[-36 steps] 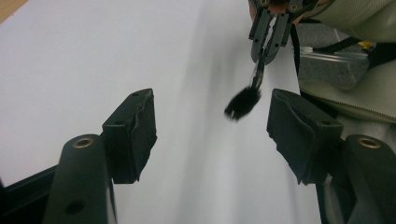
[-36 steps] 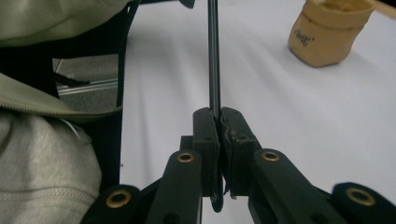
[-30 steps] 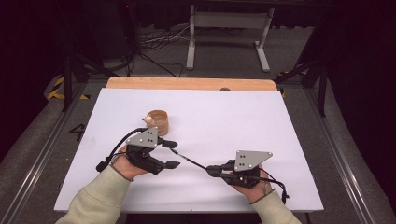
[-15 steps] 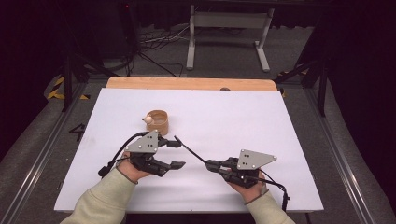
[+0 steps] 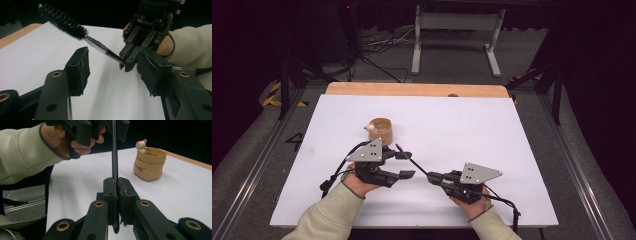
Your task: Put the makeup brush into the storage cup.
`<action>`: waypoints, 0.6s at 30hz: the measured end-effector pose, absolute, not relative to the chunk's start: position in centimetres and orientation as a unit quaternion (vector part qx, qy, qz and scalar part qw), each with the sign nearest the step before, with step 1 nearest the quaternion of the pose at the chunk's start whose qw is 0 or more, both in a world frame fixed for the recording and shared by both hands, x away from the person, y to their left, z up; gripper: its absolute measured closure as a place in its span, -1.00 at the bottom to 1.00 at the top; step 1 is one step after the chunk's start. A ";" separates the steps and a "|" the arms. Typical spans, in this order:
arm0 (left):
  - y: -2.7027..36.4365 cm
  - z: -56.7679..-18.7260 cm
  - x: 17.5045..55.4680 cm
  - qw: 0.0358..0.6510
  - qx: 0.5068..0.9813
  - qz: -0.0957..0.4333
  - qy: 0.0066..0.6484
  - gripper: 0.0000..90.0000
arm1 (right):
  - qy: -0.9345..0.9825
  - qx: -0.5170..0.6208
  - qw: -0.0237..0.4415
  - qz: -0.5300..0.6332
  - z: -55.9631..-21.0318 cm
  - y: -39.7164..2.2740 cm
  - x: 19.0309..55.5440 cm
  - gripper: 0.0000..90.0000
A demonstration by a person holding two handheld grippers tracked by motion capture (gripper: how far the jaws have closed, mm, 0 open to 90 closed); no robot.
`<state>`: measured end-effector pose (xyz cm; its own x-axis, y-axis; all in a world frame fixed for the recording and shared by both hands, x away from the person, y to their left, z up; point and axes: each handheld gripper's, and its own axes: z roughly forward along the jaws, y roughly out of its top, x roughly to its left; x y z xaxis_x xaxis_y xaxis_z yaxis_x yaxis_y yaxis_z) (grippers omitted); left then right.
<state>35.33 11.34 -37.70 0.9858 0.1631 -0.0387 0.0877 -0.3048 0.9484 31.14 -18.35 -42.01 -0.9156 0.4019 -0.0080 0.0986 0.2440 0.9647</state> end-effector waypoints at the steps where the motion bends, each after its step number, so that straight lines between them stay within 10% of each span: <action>1: 11.3 -37.7 35.3 0.586 0.806 0.030 0.078 0.02 | 0.779 0.162 0.129 0.591 -42.1 -18.3 31.1 0.89; 18: 11.3 -37.7 35.5 0.578 0.808 0.021 0.108 0.61 | 0.787 0.167 0.124 0.580 -42.7 -17.3 31.1 0.88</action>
